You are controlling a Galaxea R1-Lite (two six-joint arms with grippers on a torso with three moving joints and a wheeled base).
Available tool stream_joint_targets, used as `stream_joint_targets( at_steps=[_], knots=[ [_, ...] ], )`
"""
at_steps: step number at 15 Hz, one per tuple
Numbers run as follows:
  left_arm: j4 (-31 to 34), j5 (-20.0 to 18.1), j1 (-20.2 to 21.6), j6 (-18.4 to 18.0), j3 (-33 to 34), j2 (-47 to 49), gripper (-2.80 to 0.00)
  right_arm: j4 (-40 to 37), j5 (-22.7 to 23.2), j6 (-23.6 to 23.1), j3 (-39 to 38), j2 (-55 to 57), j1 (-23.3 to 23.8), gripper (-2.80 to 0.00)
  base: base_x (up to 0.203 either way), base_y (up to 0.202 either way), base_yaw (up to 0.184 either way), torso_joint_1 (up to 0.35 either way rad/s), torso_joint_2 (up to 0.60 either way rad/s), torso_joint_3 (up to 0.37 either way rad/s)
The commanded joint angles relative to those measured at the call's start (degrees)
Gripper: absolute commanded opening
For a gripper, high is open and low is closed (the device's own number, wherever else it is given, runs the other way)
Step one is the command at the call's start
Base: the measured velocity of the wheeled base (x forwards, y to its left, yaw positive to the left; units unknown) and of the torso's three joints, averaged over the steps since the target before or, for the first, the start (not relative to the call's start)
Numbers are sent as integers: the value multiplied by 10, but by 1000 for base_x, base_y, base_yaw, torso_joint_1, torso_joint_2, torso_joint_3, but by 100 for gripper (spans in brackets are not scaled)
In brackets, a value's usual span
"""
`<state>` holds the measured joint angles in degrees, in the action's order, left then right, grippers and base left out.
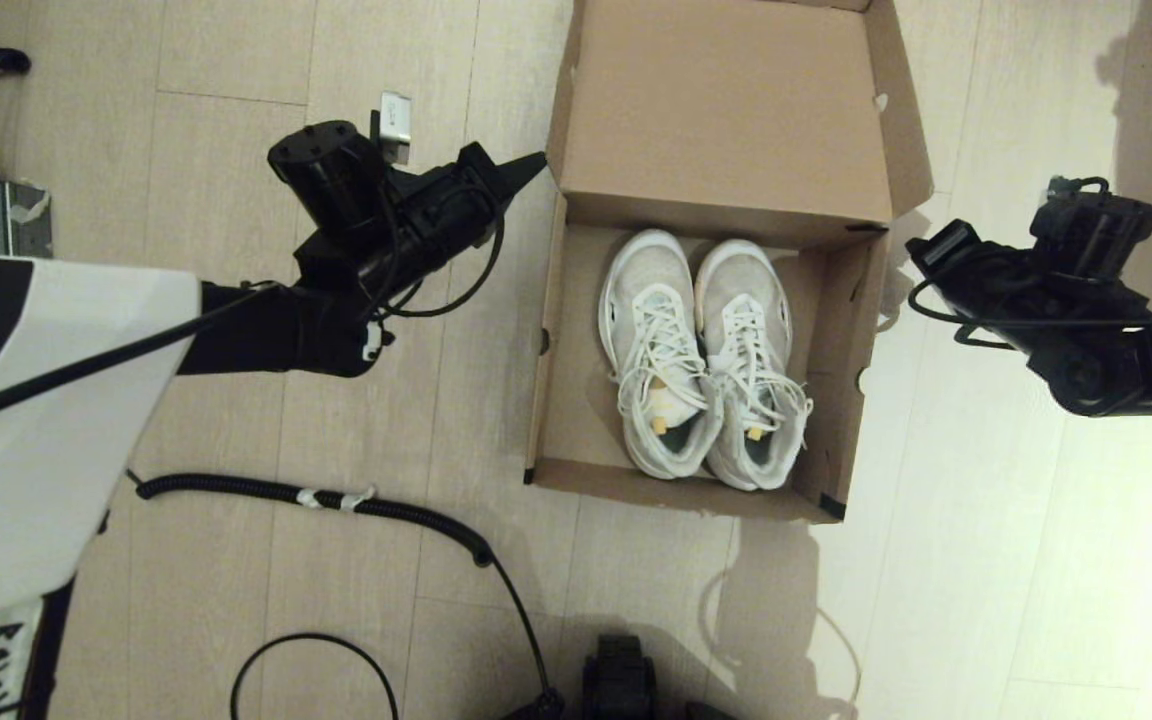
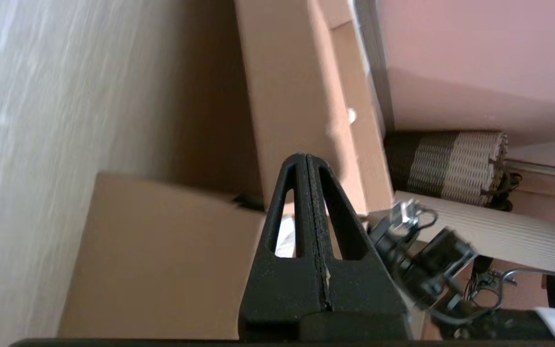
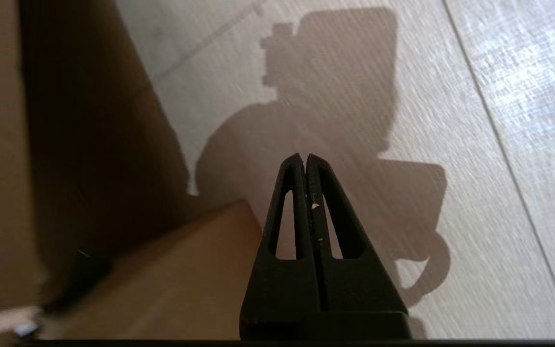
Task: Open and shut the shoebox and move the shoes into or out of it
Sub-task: Close the shoe box
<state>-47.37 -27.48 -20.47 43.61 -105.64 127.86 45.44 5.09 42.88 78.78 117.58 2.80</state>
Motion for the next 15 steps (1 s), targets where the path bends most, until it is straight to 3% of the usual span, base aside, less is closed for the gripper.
stream_joint_targets(
  at_steps=[1,4,6,9,11,15],
  knots=[
    [-3,-6,-1,3,0,11,-280,-6,3,6,23,1,0,-280,0,0,0,0,0,0],
    [-3,-8,-1,3,-16,31,-280,-36,13,60,83,21,-1,-280,0,0,0,0,0,0],
    [0,-8,-1,3,-46,46,-280,-38,27,69,80,20,-1,-280,0,0,0,0,0,0],
    [-1,-25,-5,3,-50,58,-280,-38,56,120,75,8,-2,-280,0,0,0,0,0,0],
    [-1,-26,-7,3,-50,63,-280,-37,70,128,73,6,-3,-280,0,0,0,0,0,0],
    [-1,-64,-7,3,-51,68,-280,-34,108,167,56,-6,-4,-280,0,0,0,0,0,0]
  ],
)
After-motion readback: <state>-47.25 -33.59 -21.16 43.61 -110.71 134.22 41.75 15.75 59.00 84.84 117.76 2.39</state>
